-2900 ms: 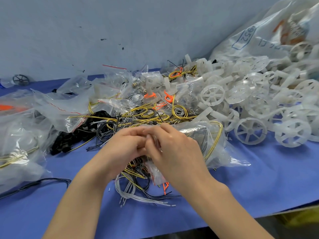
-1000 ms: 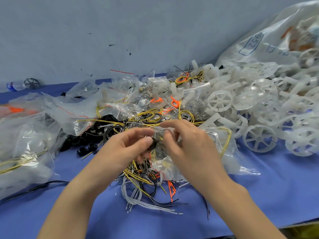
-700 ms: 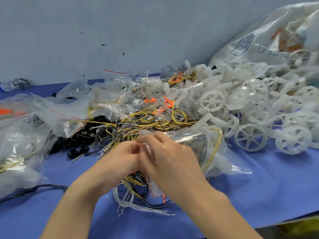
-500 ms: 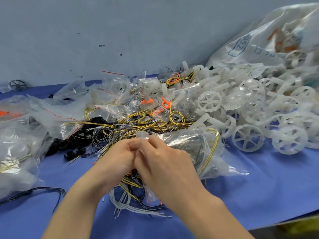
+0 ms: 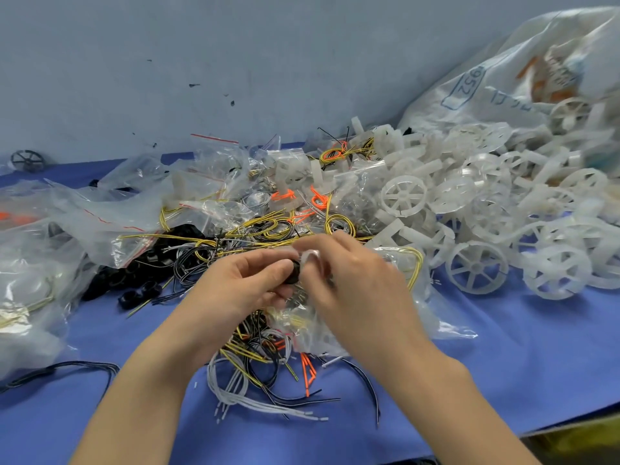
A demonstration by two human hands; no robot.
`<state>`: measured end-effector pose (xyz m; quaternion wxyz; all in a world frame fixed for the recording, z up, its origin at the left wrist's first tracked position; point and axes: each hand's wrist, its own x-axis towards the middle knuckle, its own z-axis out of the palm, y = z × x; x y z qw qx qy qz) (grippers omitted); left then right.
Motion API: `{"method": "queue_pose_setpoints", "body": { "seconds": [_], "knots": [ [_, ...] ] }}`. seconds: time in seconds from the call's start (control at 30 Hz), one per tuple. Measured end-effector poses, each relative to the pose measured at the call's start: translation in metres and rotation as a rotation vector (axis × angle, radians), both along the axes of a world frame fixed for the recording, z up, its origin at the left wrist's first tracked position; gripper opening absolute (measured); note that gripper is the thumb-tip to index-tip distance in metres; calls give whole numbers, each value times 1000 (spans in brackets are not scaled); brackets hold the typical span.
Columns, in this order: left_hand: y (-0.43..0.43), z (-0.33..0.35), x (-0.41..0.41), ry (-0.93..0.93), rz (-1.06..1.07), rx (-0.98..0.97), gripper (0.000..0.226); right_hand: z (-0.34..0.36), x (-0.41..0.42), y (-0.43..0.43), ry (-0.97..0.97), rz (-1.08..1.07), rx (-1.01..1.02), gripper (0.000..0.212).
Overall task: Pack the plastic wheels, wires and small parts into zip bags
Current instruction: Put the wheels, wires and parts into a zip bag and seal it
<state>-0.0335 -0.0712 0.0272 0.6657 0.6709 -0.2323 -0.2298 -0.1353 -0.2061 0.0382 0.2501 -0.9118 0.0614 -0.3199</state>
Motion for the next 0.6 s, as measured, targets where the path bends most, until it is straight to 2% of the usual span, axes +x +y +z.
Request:
{"method": "queue_pose_setpoints", "body": {
  "seconds": [0.1,0.2,0.27,0.33,0.37,0.43,0.47,0.53,0.6],
  "knots": [
    [17,3,9,48,40,-25,27,-1,1,-20,0,-43,58,23],
    [39,1,29,50,255,-59,18,-3,-1,-33,-5,-74,101,26],
    [52,-5,43,-56,490,68,16,-4,-2,-35,4,-76,117,27],
    [63,-6,48,-128,587,150,20,-5,-3,-37,4,-68,131,25],
    [66,-5,47,-121,534,130,20,-5,-3,-37,2,-64,143,25],
    [62,5,31,-99,286,52,18,-3,-3,-34,-12,-52,166,25],
    [55,11,21,-149,167,58,16,-2,-2,-30,-22,-41,172,26],
    [36,14,1,-401,24,199,18,0,0,-20,-23,-8,165,29],
    [13,8,-9,-746,14,444,27,0,2,-6,3,44,140,28]
  ]
}}
